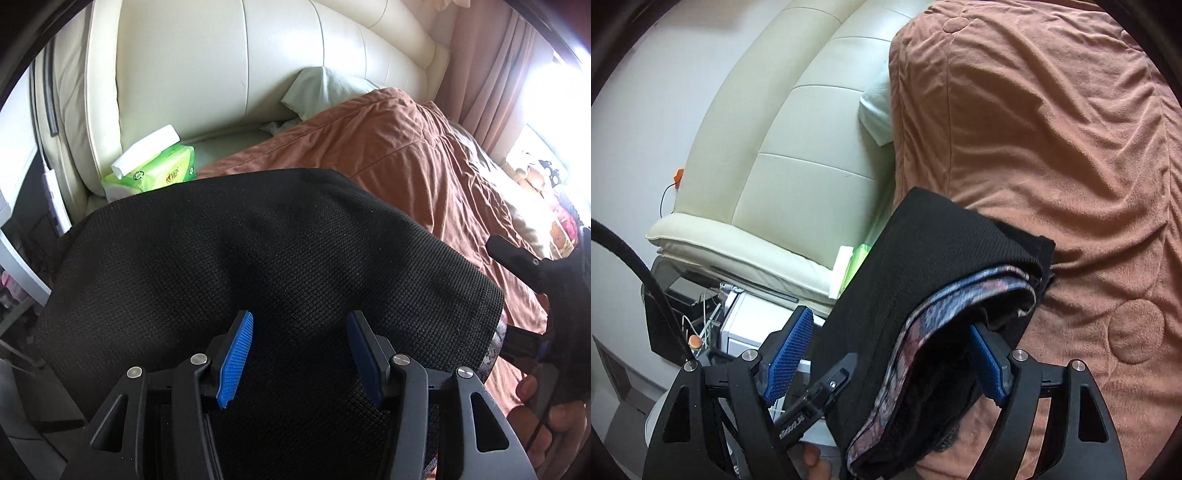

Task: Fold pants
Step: 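Lower the folded shorts onto the bed corner by the tissue box with both grippers, then open both grippers and pull them back from the placed shorts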

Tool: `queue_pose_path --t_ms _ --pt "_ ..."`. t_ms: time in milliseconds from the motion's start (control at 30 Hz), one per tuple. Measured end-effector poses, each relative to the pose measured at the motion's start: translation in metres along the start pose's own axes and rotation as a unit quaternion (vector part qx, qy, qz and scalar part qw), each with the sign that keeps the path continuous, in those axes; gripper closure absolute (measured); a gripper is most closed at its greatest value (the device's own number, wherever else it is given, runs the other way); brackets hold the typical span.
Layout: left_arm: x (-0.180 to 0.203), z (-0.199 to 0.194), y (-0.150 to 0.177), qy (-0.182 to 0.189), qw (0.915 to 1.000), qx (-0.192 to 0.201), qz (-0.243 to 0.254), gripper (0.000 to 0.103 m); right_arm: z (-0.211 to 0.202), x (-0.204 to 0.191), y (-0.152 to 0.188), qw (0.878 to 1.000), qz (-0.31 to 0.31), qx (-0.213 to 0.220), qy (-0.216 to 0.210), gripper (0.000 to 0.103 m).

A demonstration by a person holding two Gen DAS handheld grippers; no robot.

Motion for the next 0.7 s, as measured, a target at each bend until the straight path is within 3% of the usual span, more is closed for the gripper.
queue_pose_path --t_ms 67,133,267,333,467,600,700 --pt "-0.001 0.000 0.001 0.000 1.0000 -0.001 -0.004 0.048 0.000 0.007 -0.011 0.999 -0.004 0.012 0.033 0.024" --pt "0.000 0.000 0.002 -0.005 1.0000 0.001 -0.001 0.048 -0.007 0.011 -0.021 0.998 -0.012 0.028 0.055 0.032" --pt "0.000 -0.002 0.004 -0.005 1.0000 0.001 -0.009 0.048 -0.043 -0.001 -0.027 0.986 -0.050 0.095 0.127 0.035" --pt "0.000 -0.009 0.003 0.000 0.9999 0.007 -0.014 0.051 -0.056 -0.007 -0.024 0.986 -0.049 0.109 0.114 0.035" --pt "0.003 -0.025 0.003 0.004 0.9995 0.027 -0.014 0.052 -0.059 -0.029 -0.010 0.990 -0.077 0.084 0.078 0.035" --pt "0.008 -0.037 0.001 0.016 0.9989 0.041 -0.014 0.057 -0.048 -0.058 0.000 0.991 -0.114 0.049 0.046 0.050" --pt "0.012 -0.038 0.003 0.026 0.9988 0.039 -0.016 0.059 -0.038 -0.069 0.006 0.990 -0.133 0.029 0.043 0.051"
Point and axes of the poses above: each gripper's, at about its wrist camera, not at the fingertips, and z roughly the way its jaws point, x to its right, y to its underside, the point moved 1 cm from there along z, roughly the way its jaws point, and after that the axes turned 6 degrees about -z, right-handed, at the moved point
